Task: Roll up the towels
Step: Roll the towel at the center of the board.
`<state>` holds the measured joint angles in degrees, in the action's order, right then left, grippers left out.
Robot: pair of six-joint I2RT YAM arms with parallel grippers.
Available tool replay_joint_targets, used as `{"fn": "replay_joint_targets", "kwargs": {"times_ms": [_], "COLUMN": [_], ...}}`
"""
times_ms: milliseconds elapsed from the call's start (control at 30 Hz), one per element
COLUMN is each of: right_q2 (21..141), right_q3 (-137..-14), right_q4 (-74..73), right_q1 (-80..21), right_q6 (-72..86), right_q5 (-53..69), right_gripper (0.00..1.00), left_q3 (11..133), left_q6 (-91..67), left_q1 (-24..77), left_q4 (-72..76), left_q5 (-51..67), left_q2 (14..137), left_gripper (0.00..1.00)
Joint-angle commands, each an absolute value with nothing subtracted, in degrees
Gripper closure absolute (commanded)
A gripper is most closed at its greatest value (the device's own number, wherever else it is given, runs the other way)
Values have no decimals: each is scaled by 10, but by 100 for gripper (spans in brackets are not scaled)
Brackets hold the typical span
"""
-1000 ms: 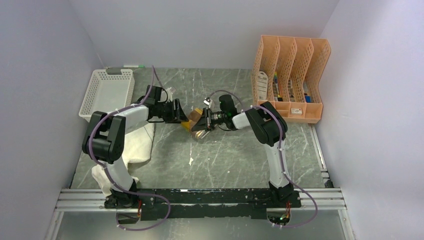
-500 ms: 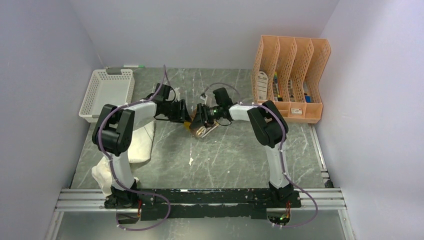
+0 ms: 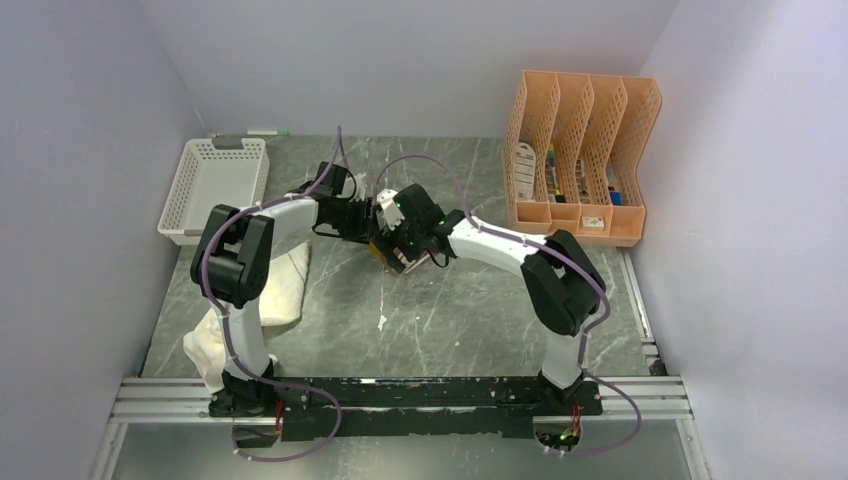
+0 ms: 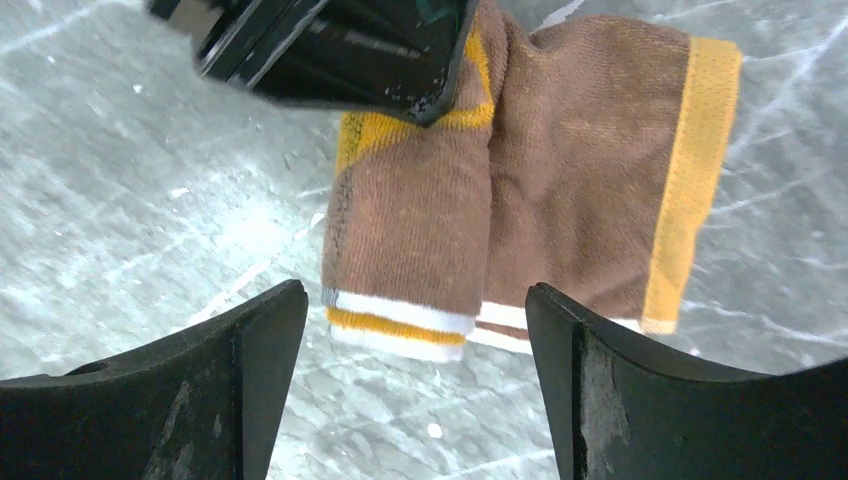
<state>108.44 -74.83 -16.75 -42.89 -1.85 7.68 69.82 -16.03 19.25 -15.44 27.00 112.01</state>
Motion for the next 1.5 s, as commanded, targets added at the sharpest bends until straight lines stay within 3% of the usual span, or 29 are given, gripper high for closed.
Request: {"fn": "replay_joint_targets", "kwargs": {"times_ms": [0, 667, 767, 867, 1100, 1200, 1467], "right_q2": [1051, 1177, 1193, 1197, 1192, 1173, 1112], "right_q3": [-721, -784, -789, -788, -778, -762, -695], "right_q4": [-143, -158, -167, -167, -168, -155, -72], "right_q1": [-455, -554, -556, -553, -535, -511, -408], "right_q6": [-89, -96, -89, -73, -43, -17, 84], "right_q5": [-24, -208, -216, -200, -160, -90, 172], "right_gripper": [18, 21, 31, 51, 81, 86, 88], "left_q3": [695, 704, 706, 710, 724, 727, 665], "left_q6": [-131, -128, -128, -127, -124, -128, -196], "left_q1": [201, 200, 200, 200, 196, 179, 123], "left_q4": [-205, -215, -219, -223, -234, -230, -130], "left_q5": [232, 249, 251, 251, 255, 267, 273], "left_q2": [1166, 1192, 1193, 1192, 1189, 1171, 1010], "left_gripper": [44, 43, 43, 42, 41, 40, 35]}}
